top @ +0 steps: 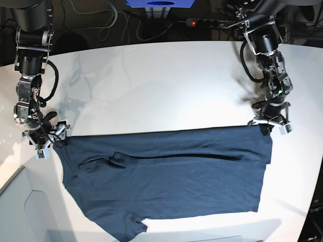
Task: Fold the T-shirt properly
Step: 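Move both grippers back to the folded edge and grasp it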
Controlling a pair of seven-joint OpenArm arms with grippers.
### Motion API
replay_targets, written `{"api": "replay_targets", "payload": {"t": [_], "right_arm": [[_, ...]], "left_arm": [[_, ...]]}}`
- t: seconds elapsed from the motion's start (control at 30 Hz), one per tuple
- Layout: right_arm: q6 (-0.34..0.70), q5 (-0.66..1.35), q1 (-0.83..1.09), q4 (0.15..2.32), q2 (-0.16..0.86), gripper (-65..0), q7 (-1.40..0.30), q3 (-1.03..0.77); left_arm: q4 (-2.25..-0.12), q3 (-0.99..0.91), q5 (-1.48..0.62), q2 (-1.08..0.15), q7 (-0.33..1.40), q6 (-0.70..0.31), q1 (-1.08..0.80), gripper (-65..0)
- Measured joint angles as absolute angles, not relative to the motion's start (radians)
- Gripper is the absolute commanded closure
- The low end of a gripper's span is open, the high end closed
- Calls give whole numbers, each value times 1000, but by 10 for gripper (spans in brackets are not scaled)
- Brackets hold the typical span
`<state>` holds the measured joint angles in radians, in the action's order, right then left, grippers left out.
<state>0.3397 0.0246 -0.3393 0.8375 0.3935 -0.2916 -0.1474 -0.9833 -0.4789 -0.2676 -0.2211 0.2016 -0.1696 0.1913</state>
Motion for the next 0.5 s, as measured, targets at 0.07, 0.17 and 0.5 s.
{"api": "replay_targets", "payload": {"t": [0.07, 0.17, 0.5], "right_arm": [[344, 28, -334, 838, 393, -136, -290, -145], [350, 30, -321, 850, 388, 0, -276, -143], [355, -6, -219, 1070, 429, -1, -359, -144]], "left_arm": [[-982, -479, -266, -221, 201, -170, 191, 0], [-985, -479, -265, -221, 206, -170, 191, 0], [-1321, -480, -245, -213, 466, -159, 92, 0]]}}
